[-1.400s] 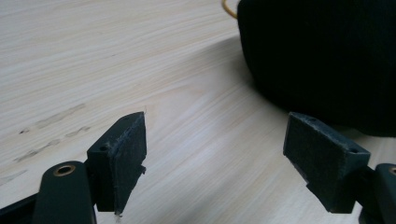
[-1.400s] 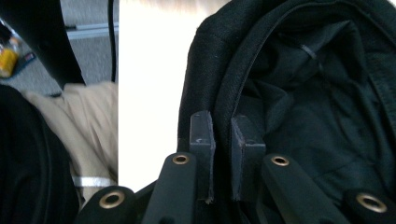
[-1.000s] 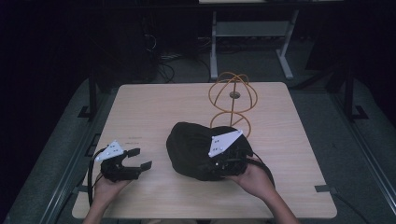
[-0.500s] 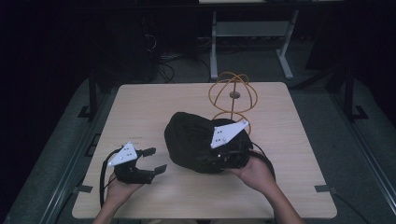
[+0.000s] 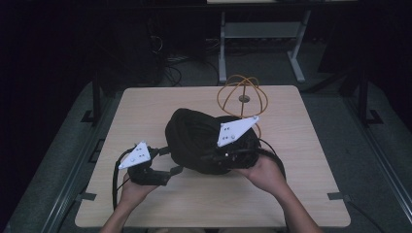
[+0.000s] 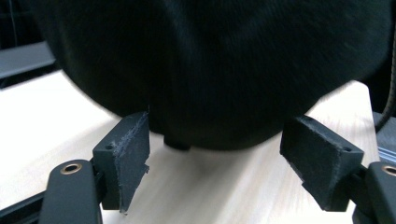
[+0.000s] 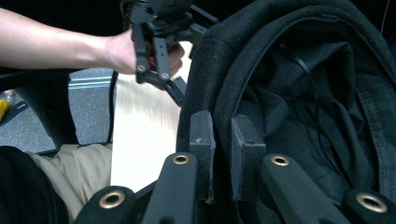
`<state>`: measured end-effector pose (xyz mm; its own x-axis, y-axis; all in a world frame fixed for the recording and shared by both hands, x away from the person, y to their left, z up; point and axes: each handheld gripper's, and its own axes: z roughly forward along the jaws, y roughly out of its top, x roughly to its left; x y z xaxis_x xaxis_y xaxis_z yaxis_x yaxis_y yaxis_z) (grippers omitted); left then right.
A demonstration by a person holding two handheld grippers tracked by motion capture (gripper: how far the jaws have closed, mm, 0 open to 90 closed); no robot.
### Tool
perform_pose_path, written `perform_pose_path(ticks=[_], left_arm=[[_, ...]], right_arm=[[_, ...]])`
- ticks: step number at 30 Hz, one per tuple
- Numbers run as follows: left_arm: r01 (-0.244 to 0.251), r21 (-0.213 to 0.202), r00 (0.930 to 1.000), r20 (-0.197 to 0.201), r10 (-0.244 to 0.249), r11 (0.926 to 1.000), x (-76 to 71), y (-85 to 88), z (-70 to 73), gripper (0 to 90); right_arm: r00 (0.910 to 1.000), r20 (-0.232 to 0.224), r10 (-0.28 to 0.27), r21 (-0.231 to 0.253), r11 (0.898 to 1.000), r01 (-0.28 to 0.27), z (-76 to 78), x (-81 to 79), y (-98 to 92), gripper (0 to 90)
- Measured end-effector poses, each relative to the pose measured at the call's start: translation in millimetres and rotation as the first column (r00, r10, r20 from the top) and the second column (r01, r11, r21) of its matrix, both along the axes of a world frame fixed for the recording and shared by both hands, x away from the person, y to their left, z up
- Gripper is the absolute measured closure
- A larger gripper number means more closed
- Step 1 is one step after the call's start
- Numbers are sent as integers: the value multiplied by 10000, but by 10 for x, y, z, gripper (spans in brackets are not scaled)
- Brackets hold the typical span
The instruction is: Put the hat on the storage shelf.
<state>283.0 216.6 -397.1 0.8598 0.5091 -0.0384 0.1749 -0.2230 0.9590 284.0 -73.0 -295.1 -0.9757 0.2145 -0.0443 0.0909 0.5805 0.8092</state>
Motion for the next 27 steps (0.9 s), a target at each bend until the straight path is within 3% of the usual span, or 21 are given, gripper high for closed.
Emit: perform_pose_path(ticks=[2, 4, 8, 11, 17, 22, 25, 27], left_arm=[[16, -136, 10000, 90, -15, 9999, 12, -39, 22, 302], [125, -137, 9988, 484, -119, 9998, 8, -50, 37, 448], [480, -368, 9963, 732, -452, 9982, -2, -56, 83, 693], [500, -306, 9953, 851, -473, 9983, -10, -59, 115, 808], [509, -12, 9941, 960, -505, 9987, -26, -32, 226, 860], [320, -76, 9948, 968, -311, 9995, -34, 8, 304, 862], [145, 200, 9933, 1140, -167, 9997, -45, 13, 396, 863], [74, 150, 9928, 1194, -92, 9999, -49, 13, 436, 863]], right_arm=[[10000, -26, 75, 80, 9999, -75, 25, -11, 19, 808], [9999, -21, 147, 125, 9998, -146, 43, -15, 28, 808], [9998, 0, 202, 241, 9995, -202, 72, -29, 18, 809], [9998, 14, 178, 344, 9992, -178, 85, -32, 0, 808], [9999, -116, 126, 569, 9983, -119, 93, -16, -24, 805], [9995, -323, 20, 818, 9967, 6, 87, 33, -52, 792], [9991, -430, -6, 764, 9971, 39, 79, 62, -59, 789], [9991, -426, -66, 733, 9973, 97, 78, 72, -69, 796]])
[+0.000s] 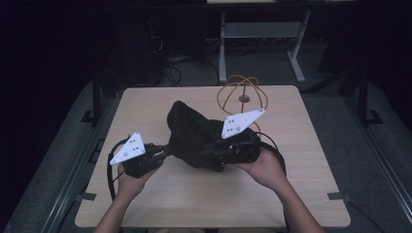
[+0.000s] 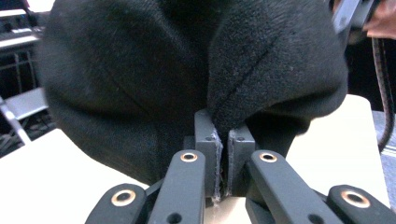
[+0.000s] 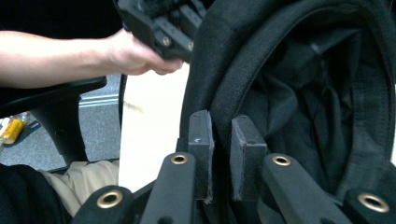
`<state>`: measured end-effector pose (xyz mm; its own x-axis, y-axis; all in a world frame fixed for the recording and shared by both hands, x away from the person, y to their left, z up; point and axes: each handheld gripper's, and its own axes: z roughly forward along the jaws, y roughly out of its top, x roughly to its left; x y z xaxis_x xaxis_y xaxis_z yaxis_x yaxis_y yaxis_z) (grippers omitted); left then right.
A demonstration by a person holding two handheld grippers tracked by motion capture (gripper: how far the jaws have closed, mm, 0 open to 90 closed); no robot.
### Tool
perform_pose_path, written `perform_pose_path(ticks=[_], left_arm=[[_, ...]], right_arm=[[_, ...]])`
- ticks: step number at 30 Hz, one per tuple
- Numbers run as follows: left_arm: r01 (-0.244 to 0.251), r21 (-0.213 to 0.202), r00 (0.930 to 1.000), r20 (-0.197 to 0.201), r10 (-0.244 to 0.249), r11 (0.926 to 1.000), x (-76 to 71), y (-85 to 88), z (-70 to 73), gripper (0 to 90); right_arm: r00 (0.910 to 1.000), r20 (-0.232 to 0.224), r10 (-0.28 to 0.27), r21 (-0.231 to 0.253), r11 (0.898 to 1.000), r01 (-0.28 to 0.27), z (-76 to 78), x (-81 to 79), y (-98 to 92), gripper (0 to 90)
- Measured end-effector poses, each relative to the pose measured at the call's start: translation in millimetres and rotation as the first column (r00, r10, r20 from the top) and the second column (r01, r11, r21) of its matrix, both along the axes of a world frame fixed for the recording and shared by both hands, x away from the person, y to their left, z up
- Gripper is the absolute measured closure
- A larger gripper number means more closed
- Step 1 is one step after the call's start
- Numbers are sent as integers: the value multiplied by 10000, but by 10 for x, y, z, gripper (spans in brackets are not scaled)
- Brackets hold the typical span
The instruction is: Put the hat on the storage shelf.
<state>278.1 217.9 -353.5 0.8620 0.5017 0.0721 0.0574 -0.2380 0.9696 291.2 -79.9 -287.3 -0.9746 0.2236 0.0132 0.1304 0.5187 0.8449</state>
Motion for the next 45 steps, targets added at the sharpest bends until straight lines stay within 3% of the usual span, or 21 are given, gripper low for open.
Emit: perform_pose_path(ticks=[7, 13, 18, 23, 33, 38, 42, 45], left_arm=[[-246, 178, 9985, 494, 237, 9995, 17, 5, 395, 867], [-273, 450, 9977, 626, 245, 9986, 41, 4, 602, 867], [-263, 541, 9984, 511, 235, 9982, 60, 41, 644, 868], [-238, 302, 9995, 206, 232, 9993, 90, 113, 671, 868], [-329, 200, 9994, -51, 330, 9993, 175, 157, 728, 868], [-406, 342, 9983, -396, 420, 9986, 270, 184, 752, 868], [-387, 383, 9976, -555, 408, 9985, 321, 187, 769, 868], [-362, 491, 9972, -637, 393, 9981, 371, 167, 811, 868]], right_arm=[[9999, -157, 23, 385, 9993, -17, 19, 36, -45, 766], [9998, -193, 77, 714, 9974, -63, 16, 60, -83, 713], [9996, -187, -199, 772, 9968, 213, 8, 53, -167, 601], [9987, -197, -463, 727, 9962, 476, -56, 17, -244, 519], [9925, -394, -1161, 521, 9916, 1180, -229, 31, -490, 461], [9817, -539, -1828, 517, 9813, 1855, -367, 30, -758, 433], [9763, -664, -2059, 613, 9758, 2100, -449, 18, -890, 424], [9653, -858, -2465, 671, 9653, 2524, -566, 12, -1049, 401]])
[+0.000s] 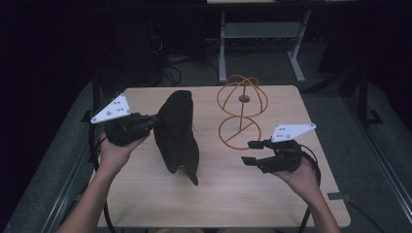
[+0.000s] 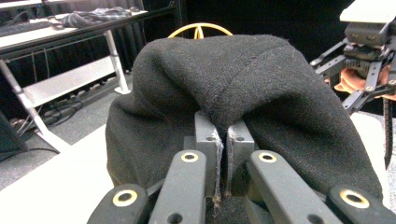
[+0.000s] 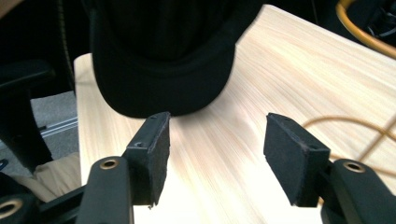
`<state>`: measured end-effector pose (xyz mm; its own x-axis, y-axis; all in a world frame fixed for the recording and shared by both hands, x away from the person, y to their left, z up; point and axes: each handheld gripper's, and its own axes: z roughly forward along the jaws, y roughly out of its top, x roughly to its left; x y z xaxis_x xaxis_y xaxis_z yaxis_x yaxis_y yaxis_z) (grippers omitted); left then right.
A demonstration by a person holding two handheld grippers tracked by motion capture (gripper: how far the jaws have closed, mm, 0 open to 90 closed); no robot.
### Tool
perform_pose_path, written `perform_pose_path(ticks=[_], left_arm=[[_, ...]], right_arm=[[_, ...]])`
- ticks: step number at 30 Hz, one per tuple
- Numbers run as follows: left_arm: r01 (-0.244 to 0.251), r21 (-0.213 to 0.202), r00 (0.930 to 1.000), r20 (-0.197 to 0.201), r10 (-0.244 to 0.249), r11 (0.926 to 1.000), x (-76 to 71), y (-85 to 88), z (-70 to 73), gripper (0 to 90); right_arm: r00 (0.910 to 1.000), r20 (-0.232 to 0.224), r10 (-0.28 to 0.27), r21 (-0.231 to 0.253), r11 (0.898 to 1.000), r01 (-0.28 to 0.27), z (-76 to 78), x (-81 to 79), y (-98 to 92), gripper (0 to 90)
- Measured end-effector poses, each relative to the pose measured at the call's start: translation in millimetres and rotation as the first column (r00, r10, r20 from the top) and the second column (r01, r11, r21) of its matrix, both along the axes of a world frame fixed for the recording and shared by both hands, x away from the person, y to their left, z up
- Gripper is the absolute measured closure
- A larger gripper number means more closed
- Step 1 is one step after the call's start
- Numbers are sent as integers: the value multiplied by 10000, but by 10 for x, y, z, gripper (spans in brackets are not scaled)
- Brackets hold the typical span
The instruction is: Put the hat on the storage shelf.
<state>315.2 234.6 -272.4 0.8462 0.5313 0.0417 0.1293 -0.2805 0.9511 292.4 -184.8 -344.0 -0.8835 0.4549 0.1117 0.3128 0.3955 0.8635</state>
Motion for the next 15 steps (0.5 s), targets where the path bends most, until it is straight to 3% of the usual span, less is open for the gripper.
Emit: perform_pose_path(ticks=[6, 15], left_arm=[[48, 293, 10000, -35, -47, 9996, 69, -50, 79, 868], [142, 160, 9999, -71, -140, 9998, 164, -75, 184, 868]], right_arm=[[9982, -315, -506, 96, 9987, 509, -169, -3, -189, 367], [9934, -486, -1035, 221, 9943, 1047, -289, -9, -365, 319]])
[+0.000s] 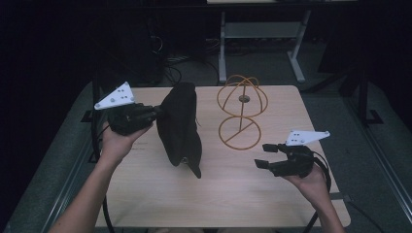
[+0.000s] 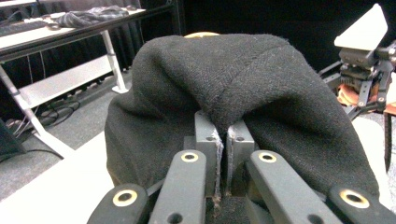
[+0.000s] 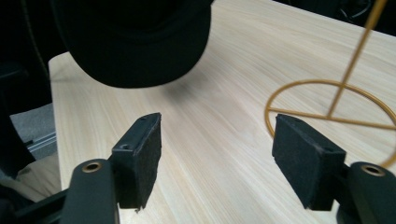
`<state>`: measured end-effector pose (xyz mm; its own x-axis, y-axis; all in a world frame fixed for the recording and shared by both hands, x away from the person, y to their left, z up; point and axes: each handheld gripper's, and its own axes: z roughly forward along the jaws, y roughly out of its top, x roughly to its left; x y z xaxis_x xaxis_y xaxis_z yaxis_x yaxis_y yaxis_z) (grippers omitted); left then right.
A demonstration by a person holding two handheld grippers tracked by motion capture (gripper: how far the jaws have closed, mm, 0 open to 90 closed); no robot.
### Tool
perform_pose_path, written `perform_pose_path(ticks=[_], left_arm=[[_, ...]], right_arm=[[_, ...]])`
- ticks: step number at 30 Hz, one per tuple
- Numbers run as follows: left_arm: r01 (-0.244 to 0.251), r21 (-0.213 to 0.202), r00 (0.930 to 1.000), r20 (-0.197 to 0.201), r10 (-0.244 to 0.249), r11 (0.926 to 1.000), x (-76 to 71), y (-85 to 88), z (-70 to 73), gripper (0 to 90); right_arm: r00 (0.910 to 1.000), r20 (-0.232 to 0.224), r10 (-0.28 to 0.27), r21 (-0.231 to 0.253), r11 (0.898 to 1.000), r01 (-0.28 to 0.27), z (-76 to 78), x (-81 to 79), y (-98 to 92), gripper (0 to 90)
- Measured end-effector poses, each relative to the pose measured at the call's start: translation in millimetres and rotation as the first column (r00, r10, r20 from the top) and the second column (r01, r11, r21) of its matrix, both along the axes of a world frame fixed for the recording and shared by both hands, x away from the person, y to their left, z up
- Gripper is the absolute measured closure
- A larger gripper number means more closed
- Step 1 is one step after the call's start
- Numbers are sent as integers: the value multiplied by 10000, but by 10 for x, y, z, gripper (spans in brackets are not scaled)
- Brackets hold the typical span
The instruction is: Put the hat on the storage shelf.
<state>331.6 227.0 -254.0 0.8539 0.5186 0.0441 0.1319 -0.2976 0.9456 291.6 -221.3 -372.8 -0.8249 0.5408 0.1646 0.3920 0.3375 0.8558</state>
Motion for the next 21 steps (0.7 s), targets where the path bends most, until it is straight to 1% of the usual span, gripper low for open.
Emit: perform_pose_path(ticks=[2, 8, 11, 14, 15, 18, 20, 21], left_arm=[[7, -135, 10000, -43, -8, 9999, 30, 3, 19, 868], [37, -353, 9997, -236, -45, 9994, 118, -6, 66, 868], [65, -319, 9993, -358, -76, 9995, 183, -28, 90, 868], [106, -327, 9989, -456, -121, 9994, 219, -46, 106, 868], [174, -274, 9982, -563, -190, 9995, 263, -65, 129, 868], [211, -273, 9979, -599, -227, 9994, 306, -91, 157, 868], [238, -214, 9979, -600, -250, 9995, 346, -115, 193, 868], [252, -266, 9978, -602, -267, 9993, 384, -145, 229, 868]], right_arm=[[9998, -67, -211, -14, 9998, 211, -36, 1, -54, 313], [9986, -197, -499, -140, 9987, 496, -123, 1, -151, 296], [9972, -313, -676, -180, 9976, 671, -172, -3, -216, 291], [9965, -314, -776, -226, 9968, 770, -194, -14, -253, 285], [9959, -280, -859, -235, 9961, 853, -214, -23, -289, 284], [9950, -276, -965, -238, 9951, 959, -233, -32, -329, 284], [9939, -304, -1062, -292, 9940, 1053, -240, -38, -361, 281], [9933, -277, -1120, -313, 9933, 1111, -246, -45, -387, 281]])
